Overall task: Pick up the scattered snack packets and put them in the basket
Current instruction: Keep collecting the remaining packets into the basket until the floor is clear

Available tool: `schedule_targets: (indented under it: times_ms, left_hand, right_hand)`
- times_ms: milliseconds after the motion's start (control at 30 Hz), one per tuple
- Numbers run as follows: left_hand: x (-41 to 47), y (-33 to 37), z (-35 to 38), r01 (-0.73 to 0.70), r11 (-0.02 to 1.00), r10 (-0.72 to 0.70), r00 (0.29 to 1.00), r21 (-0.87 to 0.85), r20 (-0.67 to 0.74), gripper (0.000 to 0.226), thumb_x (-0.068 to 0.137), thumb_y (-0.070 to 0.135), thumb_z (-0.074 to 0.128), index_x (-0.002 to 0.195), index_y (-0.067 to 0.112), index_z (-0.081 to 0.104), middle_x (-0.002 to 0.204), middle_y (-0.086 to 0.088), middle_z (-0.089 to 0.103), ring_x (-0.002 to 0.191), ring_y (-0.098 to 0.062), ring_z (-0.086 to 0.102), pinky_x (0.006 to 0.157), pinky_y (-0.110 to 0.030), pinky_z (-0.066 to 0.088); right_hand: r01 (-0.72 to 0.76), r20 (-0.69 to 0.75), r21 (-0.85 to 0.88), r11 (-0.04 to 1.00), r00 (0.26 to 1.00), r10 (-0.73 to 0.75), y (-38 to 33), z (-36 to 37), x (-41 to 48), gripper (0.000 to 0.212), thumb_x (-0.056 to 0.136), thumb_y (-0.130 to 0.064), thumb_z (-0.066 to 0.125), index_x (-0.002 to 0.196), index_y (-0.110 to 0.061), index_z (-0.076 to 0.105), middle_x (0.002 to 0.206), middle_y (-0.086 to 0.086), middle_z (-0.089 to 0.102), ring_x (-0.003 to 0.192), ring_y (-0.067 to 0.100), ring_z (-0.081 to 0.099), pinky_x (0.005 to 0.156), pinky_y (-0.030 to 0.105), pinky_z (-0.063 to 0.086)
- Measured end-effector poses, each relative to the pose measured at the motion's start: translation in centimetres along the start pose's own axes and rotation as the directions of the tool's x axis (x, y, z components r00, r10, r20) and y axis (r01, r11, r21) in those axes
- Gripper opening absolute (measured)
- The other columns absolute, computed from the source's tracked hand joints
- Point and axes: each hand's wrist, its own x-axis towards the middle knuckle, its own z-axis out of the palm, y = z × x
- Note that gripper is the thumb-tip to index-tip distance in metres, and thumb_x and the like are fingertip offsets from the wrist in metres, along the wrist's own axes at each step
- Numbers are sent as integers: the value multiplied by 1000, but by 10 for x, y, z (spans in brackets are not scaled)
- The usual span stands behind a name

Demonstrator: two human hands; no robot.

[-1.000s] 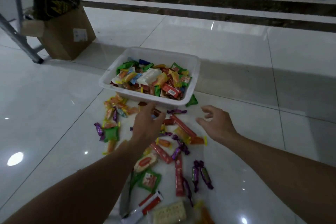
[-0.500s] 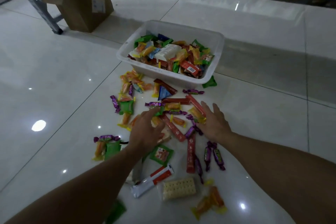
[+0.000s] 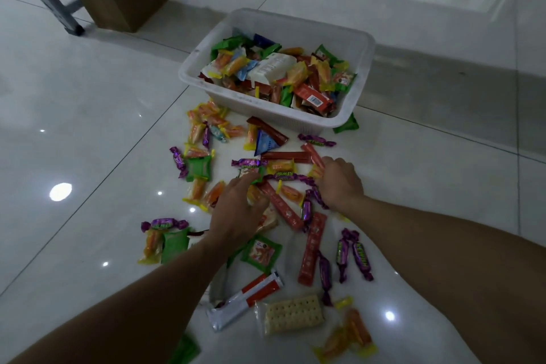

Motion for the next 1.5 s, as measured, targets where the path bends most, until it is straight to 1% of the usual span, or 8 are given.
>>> schedule_targets:
  times_ms: [167,300,500,667,900,1067,1300,1500]
  left_hand:
    - [11,2,1,-28,1000,28,999,5,23,50,92,34,58,139,25,45,132,-4,53,119,-21,49,89,-26,36]
    - [21,5,6,-43,999,41,998,33,46,50,92,33,58,139,25,44,137,-4,50,121,-21,49,92,-26,36]
    - [41,6,8,-212,956,186,973,204,140,57,87,31,64,140,24,44,141,-3,47,129,-22,40,105,-39,37]
    - [59,5,15,-336,909,280,930,248,236,65,77,32,73,137,25,48,137,-2,53,124,-25,45,103,-42,39]
    - [67,7,33,-390,871,312,909,298,277,74,72,53,74,134,22,50,124,-5,47,115,-25,44,98,-38,38]
    - [69,16,37,-359,852,236,912,380,335,62,79,53,67,131,24,50,124,-3,44,117,-24,44,106,-46,34]
    - [52,14,43,-364,885,266,907,290,328,40,83,39,67,118,22,55,113,-1,55,107,-22,51,97,-44,41]
    - [53,19,28,-302,928,227,923,219,312,19,90,28,62,106,17,60,100,-3,65,87,-21,60,71,-31,47]
  right_hand:
    - [-19,29,7,1000,999,19,-3,4,5,9,90,-16,53,96,-11,57,107,12,61,97,32,58,72,33,43]
    - [-70,-7,34,997,997,71,-4,5,4,30,89,-36,63,101,-9,59,109,11,54,104,31,52,75,35,42]
    - [-130,35,101,986,991,127,-12,2,8,10,86,-11,62,94,-5,59,104,17,64,97,34,61,67,30,41]
    - [-149,89,153,977,987,136,-9,-3,9,15,92,-12,57,102,-2,58,105,18,62,97,35,60,68,28,39]
    - [-119,-52,286,951,989,140,9,-5,8,11,91,-17,59,84,-10,56,96,16,64,91,34,61,73,33,45]
    - [-65,-89,368,928,990,105,18,-4,-2,17,90,-19,62,79,-11,52,82,12,60,82,32,59,70,34,46]
    - [47,-140,344,938,990,2,19,-9,-15,14,92,-17,59,81,-9,54,74,4,54,72,26,54,64,33,44]
    - [89,-168,336,938,985,-33,19,-20,-27,15,93,-17,58,82,-7,56,72,4,55,69,25,55,64,35,46]
